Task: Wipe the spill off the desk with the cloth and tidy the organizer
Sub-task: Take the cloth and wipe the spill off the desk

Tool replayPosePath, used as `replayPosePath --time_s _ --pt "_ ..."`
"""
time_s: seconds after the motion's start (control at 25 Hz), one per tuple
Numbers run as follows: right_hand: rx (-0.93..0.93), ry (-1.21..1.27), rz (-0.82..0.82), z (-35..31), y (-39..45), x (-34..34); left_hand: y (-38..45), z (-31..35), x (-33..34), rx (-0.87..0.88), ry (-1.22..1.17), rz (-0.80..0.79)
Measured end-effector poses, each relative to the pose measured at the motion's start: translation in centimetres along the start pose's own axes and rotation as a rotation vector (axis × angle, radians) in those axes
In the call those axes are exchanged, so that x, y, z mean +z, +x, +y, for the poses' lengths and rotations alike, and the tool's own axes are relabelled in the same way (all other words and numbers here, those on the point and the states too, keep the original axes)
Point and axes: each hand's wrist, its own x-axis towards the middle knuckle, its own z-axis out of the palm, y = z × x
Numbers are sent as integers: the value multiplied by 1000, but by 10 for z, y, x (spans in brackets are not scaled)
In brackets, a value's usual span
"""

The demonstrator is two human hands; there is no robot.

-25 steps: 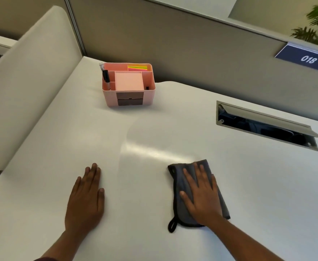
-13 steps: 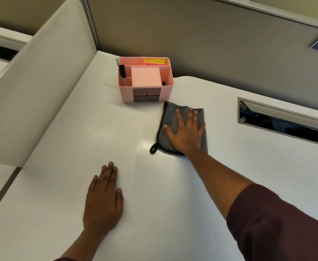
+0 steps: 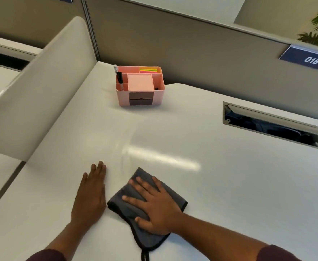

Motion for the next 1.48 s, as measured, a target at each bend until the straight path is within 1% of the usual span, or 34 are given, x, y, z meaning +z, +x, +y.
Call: replayPosePath --time_s 0.04,0.08,0.12,0.16,0.24,0.32,0.36,0.4,0.44,0.52,0.56,0.6,0.64,0.68,0.72,0.76,0.84,0.88,0.92,0.96,1.0,1.04,1.08,1.16,1.24,1.28,1.32,1.36,1.4,1.44,1.48 --pt "-56 -11 -27 12 -13 -4 -8 -9 -4 20 85 -9" --pt "-66 -31 -44 31 -16 -12 -17 -17 -8 19 137 -17" --pt "-19 -57 -40 55 -10 -22 -25 -23 -11 11 167 -20" --pt "72 -81 -19 82 4 -34 -30 -27 -12 2 184 -21" --pt "353 -106 12 129 41 -59 -36 -29 -14 -19 208 -28" --pt "651 -33 42 140 79 -71 -35 -27 -14 -23 206 -22" --pt "712 14 62 127 95 -67 -34 -27 -14 -22 209 -23" --pt "688 19 82 104 103 -56 -34 -27 -14 -19 212 -25" --pt "584 -1 106 75 105 -41 -34 -28 -14 -17 209 -21" --pt "301 5 104 13 77 -9 -35 -30 -12 -49 185 1" --pt "168 -3 90 -4 54 1 -35 -30 -12 -66 175 6" --pt "52 -38 67 -5 32 5 -35 -29 -12 -75 177 5" --pt "-50 -53 34 10 16 1 -36 -29 -12 -77 186 -1" --pt "-101 -76 6 37 8 -7 -35 -29 -13 -73 191 -7" --pt "-67 -101 -16 67 5 -18 -34 -28 -13 -69 192 -9" --pt "48 -125 -10 98 11 -31 -32 -28 -14 -69 191 -11" --pt "422 -132 39 149 42 -56 -31 -27 -12 -73 187 -10" --pt "601 -117 71 162 67 -64 -31 -29 -11 -74 184 -9" --pt "752 -93 107 167 93 -68 -31 -27 -11 -68 182 -3" --pt "860 -63 132 161 120 -69 -31 -26 -12 -60 184 7" --pt "904 -33 138 150 147 -69 -29 -27 -12 -56 186 12" --pt "880 -19 128 135 170 -65 -29 -28 -12 -59 190 11" --pt "806 -26 119 116 186 -58 -29 -28 -12 -61 192 9" --pt "598 -27 103 69 192 -40 -30 -28 -12 -50 194 18" --pt "303 -34 106 27 166 -20 -31 -28 -12 -50 192 30" --pt "122 -61 84 20 148 -14 -31 -27 -12 -53 188 30" --pt "-51 -98 45 32 137 -16 -32 -26 -12 -54 183 27" --pt "-179 -134 12 55 137 -22 -31 -25 -12 -55 182 25" --pt "-210 -166 -14 78 147 -32 -31 -26 -12 -59 185 23" --pt "-125 -176 -13 95 160 -44 -30 -27 -13 -62 190 18" --pt "34 -162 -11 107 173 -55 -30 -27 -14 -57 190 14"
